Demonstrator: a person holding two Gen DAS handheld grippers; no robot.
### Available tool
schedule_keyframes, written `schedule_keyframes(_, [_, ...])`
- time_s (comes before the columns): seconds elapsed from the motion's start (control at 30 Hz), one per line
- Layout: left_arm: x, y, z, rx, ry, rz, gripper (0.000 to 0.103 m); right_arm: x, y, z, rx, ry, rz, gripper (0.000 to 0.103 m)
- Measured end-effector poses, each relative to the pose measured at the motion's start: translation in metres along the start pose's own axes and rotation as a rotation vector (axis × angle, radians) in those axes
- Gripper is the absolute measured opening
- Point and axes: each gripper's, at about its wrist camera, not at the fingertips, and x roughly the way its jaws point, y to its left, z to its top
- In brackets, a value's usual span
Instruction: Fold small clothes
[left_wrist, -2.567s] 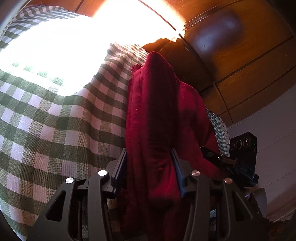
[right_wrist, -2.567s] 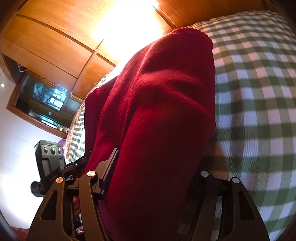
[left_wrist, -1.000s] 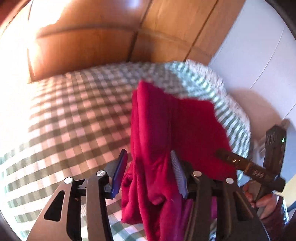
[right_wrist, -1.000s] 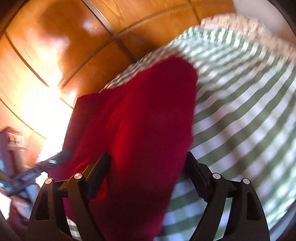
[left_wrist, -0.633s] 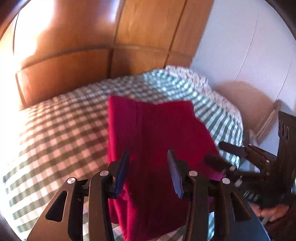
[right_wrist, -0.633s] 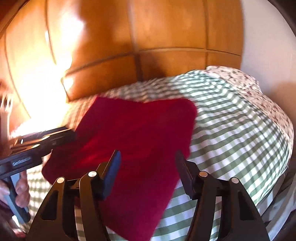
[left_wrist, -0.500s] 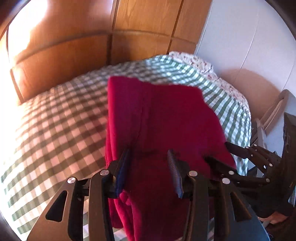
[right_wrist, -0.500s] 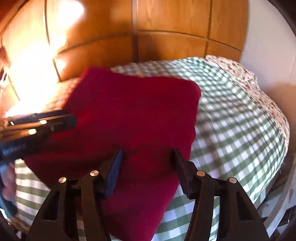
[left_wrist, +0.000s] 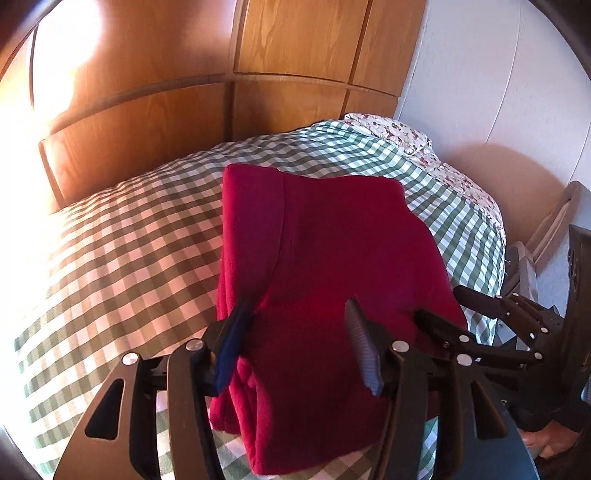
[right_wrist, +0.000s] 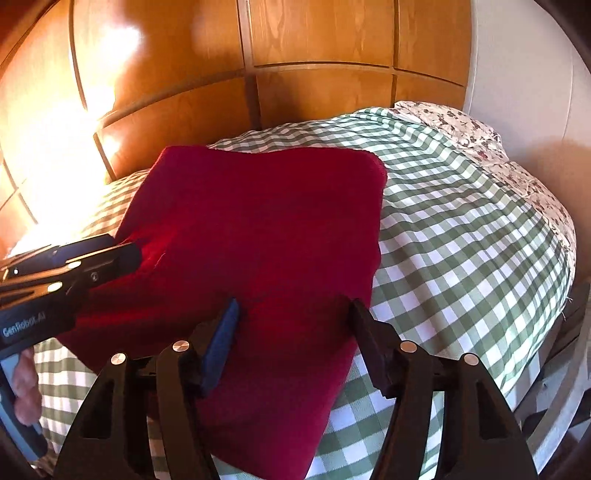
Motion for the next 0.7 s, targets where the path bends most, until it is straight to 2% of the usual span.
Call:
schedule_keyframes(0.23, [-0.009, 0.006, -0.010, -0.034, -0.004, 0.010, 0.058, -0.027, 0.009, -0.008, -0.031, -0.027, -0.049, 0.061])
schedule_keyframes(0.4, [-0.012, 0.014, -0.019, -0.070, -0.004, 0.030, 0.058, -0.048, 0.015, -0.020, -0.046, -0.044, -0.038, 0.061])
schedule_keyframes(0.47, [-0.007, 0.021, -0.024, -0.093, 0.018, 0.055, 0.060, -0.046, 0.021, -0.027, -0.064, -0.016, -0.035, 0.061])
schedule_keyframes(0.57, [-0.004, 0.033, -0.032, -0.151, 0.046, 0.041, 0.060, -0.021, 0.027, -0.041, -0.086, 0.116, -0.090, 0.061])
schedule_keyframes(0.67, [-0.019, 0.032, -0.036, -0.145, 0.002, 0.052, 0.060, -0.025, 0.022, -0.042, -0.025, 0.112, -0.076, 0.061])
schedule_keyframes(0.7, [-0.023, 0.032, -0.037, -0.148, -0.011, 0.054, 0.065, -0.031, 0.022, -0.039, -0.016, 0.092, -0.082, 0.061])
